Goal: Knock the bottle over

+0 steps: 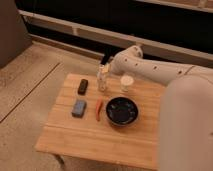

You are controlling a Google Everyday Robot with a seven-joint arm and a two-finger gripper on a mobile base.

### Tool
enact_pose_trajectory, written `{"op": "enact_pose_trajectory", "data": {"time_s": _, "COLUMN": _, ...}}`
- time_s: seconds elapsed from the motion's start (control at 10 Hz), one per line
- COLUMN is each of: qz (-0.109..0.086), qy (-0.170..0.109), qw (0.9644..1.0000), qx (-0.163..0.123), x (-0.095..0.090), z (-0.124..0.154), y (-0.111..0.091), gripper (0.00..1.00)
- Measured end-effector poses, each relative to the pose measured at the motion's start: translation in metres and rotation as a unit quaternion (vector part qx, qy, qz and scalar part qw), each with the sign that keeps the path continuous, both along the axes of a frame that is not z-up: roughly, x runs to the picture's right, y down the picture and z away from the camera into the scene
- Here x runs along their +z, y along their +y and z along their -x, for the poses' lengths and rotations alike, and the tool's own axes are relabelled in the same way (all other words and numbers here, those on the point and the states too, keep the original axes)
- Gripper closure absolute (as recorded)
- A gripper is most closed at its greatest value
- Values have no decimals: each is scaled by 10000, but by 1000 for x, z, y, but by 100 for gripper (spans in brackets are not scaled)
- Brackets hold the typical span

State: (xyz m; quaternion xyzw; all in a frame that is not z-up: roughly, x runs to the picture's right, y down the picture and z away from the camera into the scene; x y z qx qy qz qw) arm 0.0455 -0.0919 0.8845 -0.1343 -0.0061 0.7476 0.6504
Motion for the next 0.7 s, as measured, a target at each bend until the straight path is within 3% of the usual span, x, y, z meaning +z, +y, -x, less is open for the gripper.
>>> {"op": "enact_pose_trajectory", "data": {"time_s": 0.3, "qz": -23, "qy": 110, "qw": 9996, "qx": -268, "x": 22, "z": -2, "y": -11, "gripper": 35}}
{"op": "enact_pose_trajectory", "data": {"time_s": 0.7, "qz": 54, "qy": 495, "qw": 9980, "qx": -396, "x": 34, "z": -32, "y": -18, "gripper": 35}}
